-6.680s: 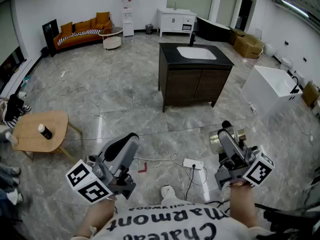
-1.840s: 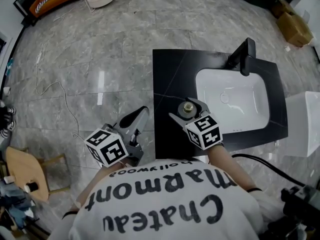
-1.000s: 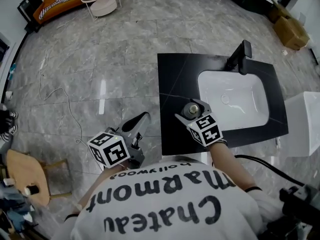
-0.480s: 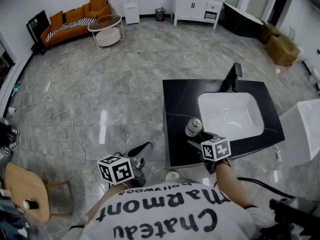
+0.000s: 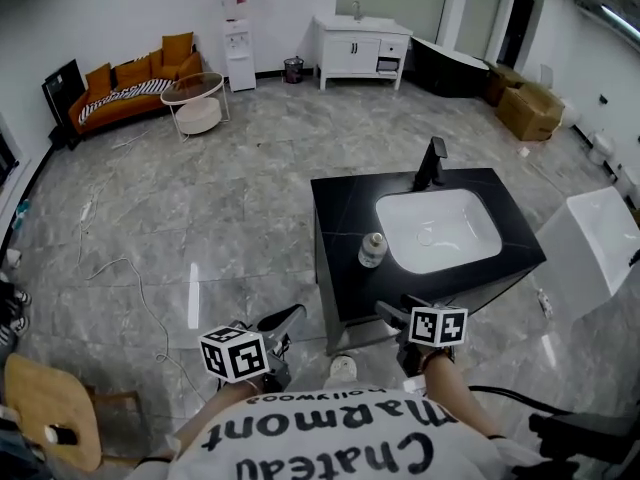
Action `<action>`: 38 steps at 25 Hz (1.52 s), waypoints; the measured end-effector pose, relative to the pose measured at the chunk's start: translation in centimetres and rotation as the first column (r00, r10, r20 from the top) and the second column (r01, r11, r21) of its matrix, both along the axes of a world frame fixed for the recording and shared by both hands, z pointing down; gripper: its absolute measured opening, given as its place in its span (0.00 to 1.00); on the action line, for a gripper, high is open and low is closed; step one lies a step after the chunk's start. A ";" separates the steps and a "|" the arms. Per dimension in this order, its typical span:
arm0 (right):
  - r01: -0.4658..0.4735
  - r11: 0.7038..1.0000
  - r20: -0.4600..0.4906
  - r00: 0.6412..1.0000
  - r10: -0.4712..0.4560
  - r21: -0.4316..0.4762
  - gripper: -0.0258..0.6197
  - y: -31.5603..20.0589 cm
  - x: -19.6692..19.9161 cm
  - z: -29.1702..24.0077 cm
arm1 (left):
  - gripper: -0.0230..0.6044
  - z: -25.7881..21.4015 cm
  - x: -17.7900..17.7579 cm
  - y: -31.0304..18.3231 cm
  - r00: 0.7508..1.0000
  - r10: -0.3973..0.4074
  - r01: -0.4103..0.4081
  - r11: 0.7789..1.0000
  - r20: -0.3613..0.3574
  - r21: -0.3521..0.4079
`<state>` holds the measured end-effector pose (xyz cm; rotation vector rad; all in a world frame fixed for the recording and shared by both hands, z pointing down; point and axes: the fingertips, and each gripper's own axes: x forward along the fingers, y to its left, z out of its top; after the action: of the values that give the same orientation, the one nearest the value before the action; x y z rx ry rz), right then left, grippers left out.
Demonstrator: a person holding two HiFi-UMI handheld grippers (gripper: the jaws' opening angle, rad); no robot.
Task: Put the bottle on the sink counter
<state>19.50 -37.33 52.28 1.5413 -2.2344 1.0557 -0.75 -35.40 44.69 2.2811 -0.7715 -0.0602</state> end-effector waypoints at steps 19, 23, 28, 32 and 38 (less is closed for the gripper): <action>-0.141 0.962 0.074 0.989 0.127 0.234 0.12 11.7 -2.2 -9.6 | 0.06 -3.4 -1.7 9.1 0.997 0.046 -0.041 0.996 -0.057 0.077; -0.168 0.957 0.078 0.985 0.153 0.238 0.10 12.6 -1.7 -9.5 | 0.06 -3.8 -1.4 9.6 0.996 0.068 -0.062 0.995 -0.065 0.081; -0.185 0.960 0.067 0.982 0.175 0.212 0.10 13.0 -1.1 -8.5 | 0.06 -3.7 -1.4 9.5 0.996 0.072 -0.067 0.995 -0.059 0.079; -0.192 0.962 0.063 0.981 0.183 0.194 0.10 13.3 -1.2 -8.0 | 0.06 -3.6 -1.5 9.4 0.995 0.074 -0.070 0.995 -0.059 0.077; -0.200 0.964 0.062 0.979 0.192 0.177 0.10 13.6 -1.2 -7.5 | 0.06 -3.3 -1.6 9.2 0.995 0.083 -0.079 0.995 -0.060 0.068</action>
<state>18.28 -23.75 44.78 1.8658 -2.3013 0.9657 -2.30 -26.17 41.44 2.3583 -0.6520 -0.1207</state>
